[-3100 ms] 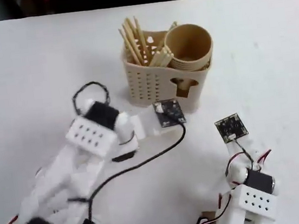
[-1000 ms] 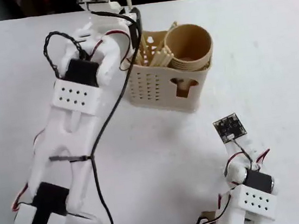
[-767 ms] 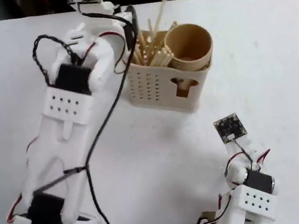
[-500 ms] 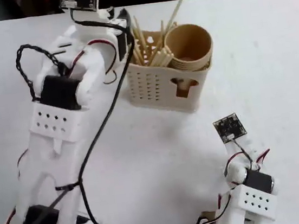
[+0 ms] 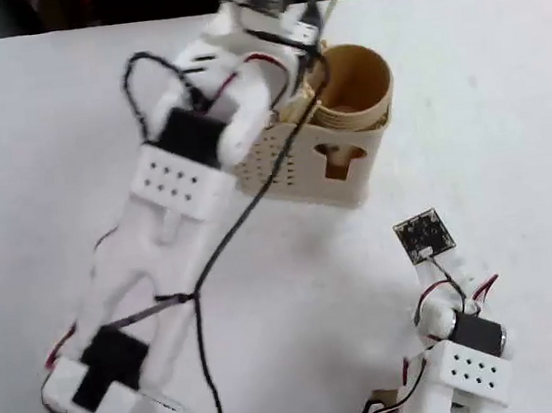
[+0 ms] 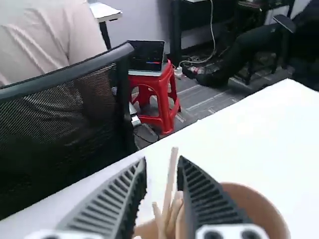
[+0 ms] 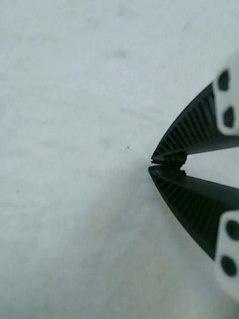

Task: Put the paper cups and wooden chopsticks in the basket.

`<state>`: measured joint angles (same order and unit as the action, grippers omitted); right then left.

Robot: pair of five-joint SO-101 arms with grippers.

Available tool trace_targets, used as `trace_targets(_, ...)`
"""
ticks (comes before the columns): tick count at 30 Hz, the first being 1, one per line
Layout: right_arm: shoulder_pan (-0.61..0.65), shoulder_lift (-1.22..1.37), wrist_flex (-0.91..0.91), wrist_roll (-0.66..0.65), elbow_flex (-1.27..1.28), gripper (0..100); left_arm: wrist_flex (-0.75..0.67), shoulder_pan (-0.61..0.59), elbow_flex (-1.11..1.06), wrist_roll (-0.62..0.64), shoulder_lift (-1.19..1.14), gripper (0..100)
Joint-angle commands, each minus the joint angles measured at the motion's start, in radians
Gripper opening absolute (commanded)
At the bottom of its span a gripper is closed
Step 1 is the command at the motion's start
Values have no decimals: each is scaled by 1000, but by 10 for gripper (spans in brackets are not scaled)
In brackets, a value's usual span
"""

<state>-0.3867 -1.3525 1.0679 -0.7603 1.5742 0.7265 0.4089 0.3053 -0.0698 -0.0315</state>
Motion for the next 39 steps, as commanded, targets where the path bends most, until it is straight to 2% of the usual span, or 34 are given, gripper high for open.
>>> trace_targets(1, 10, -10, -18, 5, -5, 17, 78, 64, 229, -120, -134, 163)
trace_targets(6, 10, -10, -18, 5, -5, 17, 244, 65, 471, -187, -300, 181)
trace_targets(15, 10, -10, -18, 5, -5, 17, 394, 58, 806, -187, -555, 180)
trace_targets(19, 10, -10, -18, 5, -5, 17, 463, 58, 913, -193, -604, 112)
trace_targets(23, 10, -10, -18, 5, -5, 17, 502, 45, 961, -195, -645, 20)
trace_targets(30, 10, -10, -18, 5, -5, 17, 549, 10, 965, -190, -659, 38)
trace_targets(39, 10, -10, -18, 5, -5, 17, 588, -104, 967, -186, -657, 37)
